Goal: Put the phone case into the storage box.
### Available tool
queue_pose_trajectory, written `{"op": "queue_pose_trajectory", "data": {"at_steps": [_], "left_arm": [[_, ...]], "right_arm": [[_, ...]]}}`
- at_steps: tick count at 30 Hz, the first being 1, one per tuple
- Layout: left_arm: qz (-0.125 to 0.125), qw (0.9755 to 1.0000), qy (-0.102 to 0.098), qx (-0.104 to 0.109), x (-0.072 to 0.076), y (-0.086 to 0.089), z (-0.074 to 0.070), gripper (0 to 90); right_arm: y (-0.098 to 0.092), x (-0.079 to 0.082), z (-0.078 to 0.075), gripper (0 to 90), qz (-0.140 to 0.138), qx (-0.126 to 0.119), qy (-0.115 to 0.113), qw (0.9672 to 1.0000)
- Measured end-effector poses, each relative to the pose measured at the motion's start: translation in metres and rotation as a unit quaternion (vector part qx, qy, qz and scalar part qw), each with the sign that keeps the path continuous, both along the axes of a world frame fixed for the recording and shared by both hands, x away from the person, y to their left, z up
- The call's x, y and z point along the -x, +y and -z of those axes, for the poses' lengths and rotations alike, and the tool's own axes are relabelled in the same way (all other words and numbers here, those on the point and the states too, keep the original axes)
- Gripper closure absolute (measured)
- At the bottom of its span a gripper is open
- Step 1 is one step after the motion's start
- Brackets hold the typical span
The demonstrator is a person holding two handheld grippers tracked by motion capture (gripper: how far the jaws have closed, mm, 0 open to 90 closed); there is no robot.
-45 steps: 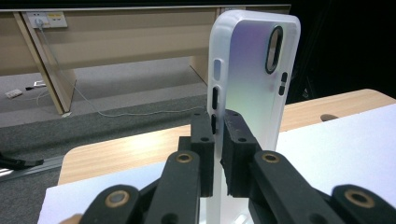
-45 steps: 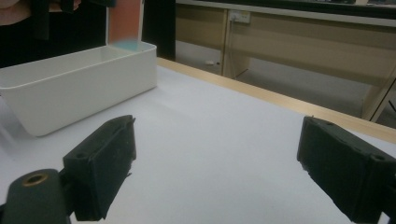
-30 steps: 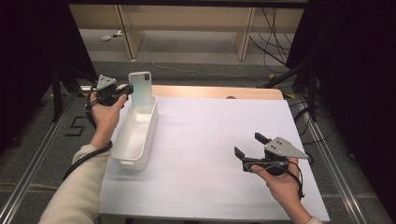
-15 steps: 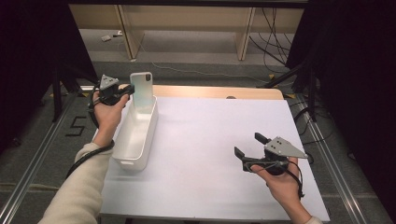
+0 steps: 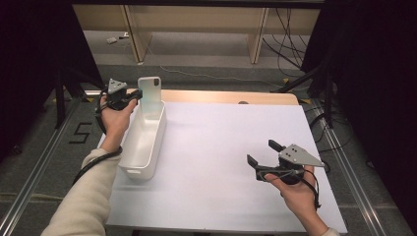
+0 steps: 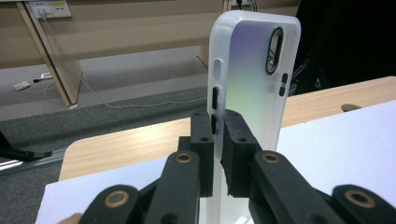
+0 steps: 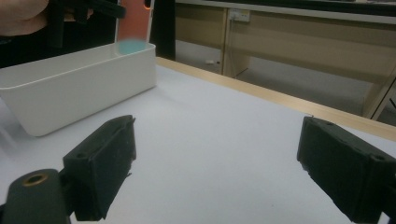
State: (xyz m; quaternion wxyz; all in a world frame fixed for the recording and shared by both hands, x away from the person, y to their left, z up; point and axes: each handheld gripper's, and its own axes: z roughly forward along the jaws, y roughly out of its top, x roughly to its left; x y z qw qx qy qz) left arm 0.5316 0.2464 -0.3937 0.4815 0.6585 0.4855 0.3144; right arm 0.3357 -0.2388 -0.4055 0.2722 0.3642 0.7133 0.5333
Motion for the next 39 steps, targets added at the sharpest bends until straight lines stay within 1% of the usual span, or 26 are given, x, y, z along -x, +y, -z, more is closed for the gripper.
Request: {"op": "queue_pose_trajectory", "data": {"at_steps": [1,4,5,6,7,8,9,11,17,29,33,34,35,36,38,39], "left_arm": [[0.0,1.0,0.0,-0.001,0.0,0.0,0.0,83.8],[-0.001,1.0,0.001,-0.005,-0.002,-0.001,0.001,83.8],[-0.001,1.0,0.001,-0.005,-0.002,-0.001,0.001,83.7],[-0.002,1.0,0.002,-0.005,-0.003,-0.002,0.002,83.7],[-0.001,1.0,0.002,-0.005,-0.003,-0.002,0.002,83.7],[-0.001,1.0,0.003,-0.005,-0.004,-0.002,0.002,83.7],[-0.001,1.0,0.003,-0.005,-0.004,-0.002,0.003,83.7],[-0.005,1.0,0.004,-0.004,-0.004,-0.003,0.004,83.7],[-0.008,0.9999,0.008,-0.006,-0.006,-0.003,0.006,83.7],[-0.012,0.9998,0.011,-0.014,-0.008,-0.003,0.009,83.7],[-0.013,0.9997,0.01,-0.018,-0.008,-0.004,0.01,83.6],[-0.014,0.9996,0.01,-0.021,-0.008,-0.004,0.011,83.6],[-0.015,0.9996,0.011,-0.022,-0.008,-0.004,0.011,83.6],[-0.015,0.9996,0.011,-0.021,-0.009,-0.005,0.012,83.6],[-0.016,0.9996,0.012,-0.021,-0.009,-0.005,0.013,83.6],[-0.017,0.9995,0.013,-0.022,-0.009,-0.005,0.013,83.6]], "right_arm": [[0.0,0.0,0.0,12.7,-0.002,-0.003,0.001,1.0],[0.0,0.0,0.0,12.7,-0.001,-0.002,0.0,1.0],[0.0,0.0,0.0,12.7,0.0,0.004,0.003,1.0],[0.0,0.0,0.0,12.7,-0.002,-0.002,0.001,1.0],[0.0,0.0,0.0,12.7,-0.002,-0.003,0.001,1.0],[0.0,0.0,0.0,12.7,-0.003,0.001,0.003,1.0],[0.0,0.0,0.0,12.7,-0.001,-0.002,0.0,1.0],[0.0,0.0,0.0,12.8,0.002,0.001,-0.002,1.0],[-0.001,0.0,0.0,12.9,0.002,0.003,-0.002,1.0],[-0.001,0.001,0.0,12.9,0.0,0.004,0.001,1.0],[-0.001,0.0,0.0,13.0,0.002,0.001,-0.002,1.0],[0.0,0.0,0.0,13.0,-0.002,-0.007,-0.004,1.0],[0.0,0.0,0.0,13.0,-0.003,-0.006,-0.002,1.0],[0.0,0.0,0.0,13.0,-0.003,-0.007,-0.004,1.0],[-0.001,0.0,0.0,13.0,0.001,0.002,-0.001,1.0],[-0.001,0.001,0.0,13.0,-0.001,0.004,0.003,1.0]]}}
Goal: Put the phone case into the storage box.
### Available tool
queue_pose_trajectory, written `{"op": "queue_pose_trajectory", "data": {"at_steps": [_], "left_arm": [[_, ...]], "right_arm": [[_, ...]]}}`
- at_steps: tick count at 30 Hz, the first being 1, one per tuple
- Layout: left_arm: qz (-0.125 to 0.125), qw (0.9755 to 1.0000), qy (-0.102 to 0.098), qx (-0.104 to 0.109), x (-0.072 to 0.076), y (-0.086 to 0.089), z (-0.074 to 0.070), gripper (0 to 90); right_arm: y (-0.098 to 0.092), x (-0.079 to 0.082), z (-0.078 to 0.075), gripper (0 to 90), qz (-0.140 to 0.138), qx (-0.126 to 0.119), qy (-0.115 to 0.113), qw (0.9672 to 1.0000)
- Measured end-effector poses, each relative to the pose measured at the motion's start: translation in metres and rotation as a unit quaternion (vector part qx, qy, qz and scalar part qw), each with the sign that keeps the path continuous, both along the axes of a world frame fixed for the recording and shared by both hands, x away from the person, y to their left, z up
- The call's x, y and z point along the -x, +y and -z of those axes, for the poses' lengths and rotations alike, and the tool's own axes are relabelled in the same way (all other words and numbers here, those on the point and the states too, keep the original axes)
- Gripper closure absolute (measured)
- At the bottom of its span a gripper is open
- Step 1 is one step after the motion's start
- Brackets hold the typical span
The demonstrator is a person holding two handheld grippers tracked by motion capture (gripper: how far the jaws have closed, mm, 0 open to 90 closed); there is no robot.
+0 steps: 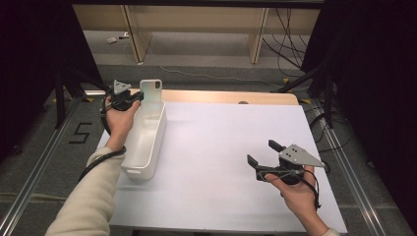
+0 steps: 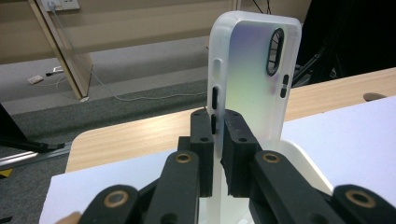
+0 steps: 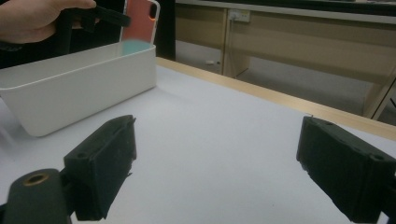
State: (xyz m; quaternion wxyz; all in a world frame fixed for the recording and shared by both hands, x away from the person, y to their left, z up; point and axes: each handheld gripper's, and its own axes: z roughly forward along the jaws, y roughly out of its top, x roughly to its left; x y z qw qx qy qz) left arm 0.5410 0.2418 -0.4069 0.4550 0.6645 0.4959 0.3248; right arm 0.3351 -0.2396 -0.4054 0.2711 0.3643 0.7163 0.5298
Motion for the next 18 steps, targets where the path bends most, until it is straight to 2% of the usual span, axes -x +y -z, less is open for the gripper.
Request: {"op": "queue_pose_trajectory", "data": {"at_steps": [3,18], "left_arm": [[-0.002,1.0,0.002,0.005,-0.0001,-0.0006,0.0011,83.5],[-0.006,0.9999,0.008,-0.003,-0.001,-0.0002,0.0057,83.6]], "right_arm": [[0.0003,-0.0002,0.0001,13.0,0.001,-0.002,-0.004,1.0],[-0.0002,-0.0001,0.0001,13.1,0.004,-0.006,0.001,1.0]]}}
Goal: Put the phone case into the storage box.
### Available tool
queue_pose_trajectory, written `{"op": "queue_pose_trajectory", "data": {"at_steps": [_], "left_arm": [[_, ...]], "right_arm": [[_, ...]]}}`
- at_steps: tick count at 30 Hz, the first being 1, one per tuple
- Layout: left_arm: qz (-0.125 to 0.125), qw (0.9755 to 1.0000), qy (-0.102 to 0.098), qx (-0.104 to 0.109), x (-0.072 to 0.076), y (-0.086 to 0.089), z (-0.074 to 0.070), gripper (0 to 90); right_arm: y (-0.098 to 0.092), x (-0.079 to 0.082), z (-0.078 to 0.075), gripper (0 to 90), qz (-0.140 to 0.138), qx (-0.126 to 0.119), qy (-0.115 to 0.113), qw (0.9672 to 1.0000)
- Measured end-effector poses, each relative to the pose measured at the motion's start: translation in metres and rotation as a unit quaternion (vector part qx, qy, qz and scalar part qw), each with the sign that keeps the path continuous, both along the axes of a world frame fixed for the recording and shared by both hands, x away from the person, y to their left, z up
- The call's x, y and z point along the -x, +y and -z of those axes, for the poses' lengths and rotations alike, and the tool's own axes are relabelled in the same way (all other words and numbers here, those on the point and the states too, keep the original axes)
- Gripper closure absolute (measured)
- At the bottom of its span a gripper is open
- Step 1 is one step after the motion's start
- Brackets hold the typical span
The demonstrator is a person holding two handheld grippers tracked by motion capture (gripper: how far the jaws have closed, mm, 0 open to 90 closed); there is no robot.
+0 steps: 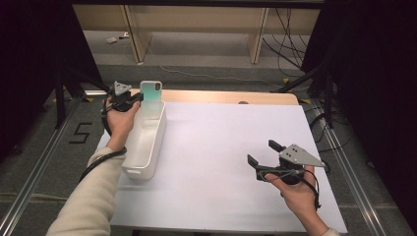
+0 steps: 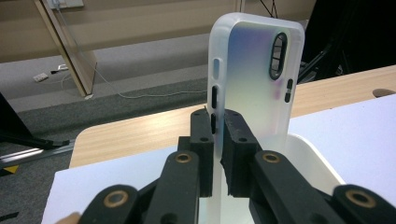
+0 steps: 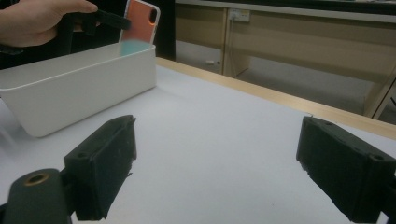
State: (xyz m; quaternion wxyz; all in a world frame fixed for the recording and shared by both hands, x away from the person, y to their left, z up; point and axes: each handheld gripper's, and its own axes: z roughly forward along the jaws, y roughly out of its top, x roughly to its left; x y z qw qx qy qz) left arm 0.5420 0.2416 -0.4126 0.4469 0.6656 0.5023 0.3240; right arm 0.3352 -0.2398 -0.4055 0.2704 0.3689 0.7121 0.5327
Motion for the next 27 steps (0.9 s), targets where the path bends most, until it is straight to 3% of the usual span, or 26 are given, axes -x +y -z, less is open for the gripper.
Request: {"op": "queue_pose_trajectory", "data": {"at_steps": [27], "left_arm": [[-0.008,0.9999,0.005,-0.012,-0.0035,-0.0013,0.0101,83.4]], "right_arm": [[-0.0008,-0.0006,0.0,13.2,0.0,0.001,-0.004,1.0]]}}
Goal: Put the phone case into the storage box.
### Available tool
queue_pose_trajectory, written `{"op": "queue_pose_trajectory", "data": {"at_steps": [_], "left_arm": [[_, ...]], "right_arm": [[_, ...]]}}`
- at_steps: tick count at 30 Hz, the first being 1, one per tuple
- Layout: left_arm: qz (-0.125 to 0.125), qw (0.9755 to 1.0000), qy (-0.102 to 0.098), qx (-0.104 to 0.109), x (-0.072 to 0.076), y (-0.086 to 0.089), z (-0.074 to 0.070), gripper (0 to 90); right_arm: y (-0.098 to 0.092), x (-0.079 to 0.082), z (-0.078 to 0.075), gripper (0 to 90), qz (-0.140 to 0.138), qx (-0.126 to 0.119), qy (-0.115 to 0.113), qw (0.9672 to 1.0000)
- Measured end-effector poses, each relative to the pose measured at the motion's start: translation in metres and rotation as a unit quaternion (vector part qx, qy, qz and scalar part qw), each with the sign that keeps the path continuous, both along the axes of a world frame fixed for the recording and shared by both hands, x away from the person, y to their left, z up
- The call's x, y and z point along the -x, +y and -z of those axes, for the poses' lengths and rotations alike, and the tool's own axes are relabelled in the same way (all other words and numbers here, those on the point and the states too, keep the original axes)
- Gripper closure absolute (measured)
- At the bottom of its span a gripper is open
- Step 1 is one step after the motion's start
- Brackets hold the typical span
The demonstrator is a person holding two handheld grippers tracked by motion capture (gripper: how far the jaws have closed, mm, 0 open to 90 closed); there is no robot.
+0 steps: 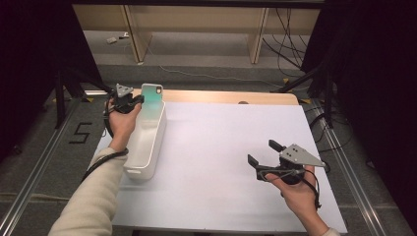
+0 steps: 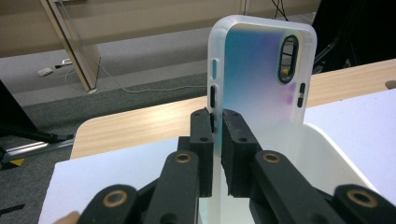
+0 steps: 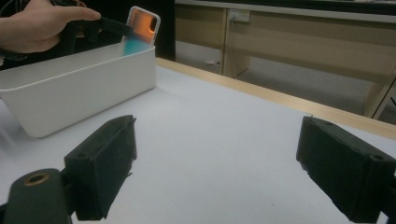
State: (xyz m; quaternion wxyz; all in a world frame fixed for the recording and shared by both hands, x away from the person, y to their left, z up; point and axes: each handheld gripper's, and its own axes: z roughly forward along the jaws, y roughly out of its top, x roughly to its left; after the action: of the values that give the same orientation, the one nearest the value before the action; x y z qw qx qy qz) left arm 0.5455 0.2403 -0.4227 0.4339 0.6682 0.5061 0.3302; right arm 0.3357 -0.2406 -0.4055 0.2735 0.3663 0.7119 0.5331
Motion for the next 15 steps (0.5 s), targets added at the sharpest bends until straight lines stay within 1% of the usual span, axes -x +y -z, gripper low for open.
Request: {"op": "queue_pose_trajectory", "data": {"at_steps": [5,10,14,15], "left_arm": [[-0.001,1.0,0.002,0.001,-0.0007,-0.0007,0.0021,83.3],[-0.007,1.0,0.006,-0.003,-0.0011,0.0002,0.0058,83.2],[-0.006,0.9999,0.006,-0.006,-0.0009,0.0004,0.0047,82.8],[-0.007,0.9999,0.005,-0.007,-0.0008,0.0003,0.0043,82.7]], "right_arm": [[0.0001,0.0002,-0.0002,13.2,-0.002,0.0,0.002,1.0],[-0.0002,0.0003,-0.0004,13.2,-0.002,0.0,0.001,1.0],[-0.0009,0.0004,-0.0011,13.2,-0.003,0.002,0.002,1.0],[-0.0007,0.0002,-0.0009,13.2,-0.001,0.0,-0.001,1.0]]}}
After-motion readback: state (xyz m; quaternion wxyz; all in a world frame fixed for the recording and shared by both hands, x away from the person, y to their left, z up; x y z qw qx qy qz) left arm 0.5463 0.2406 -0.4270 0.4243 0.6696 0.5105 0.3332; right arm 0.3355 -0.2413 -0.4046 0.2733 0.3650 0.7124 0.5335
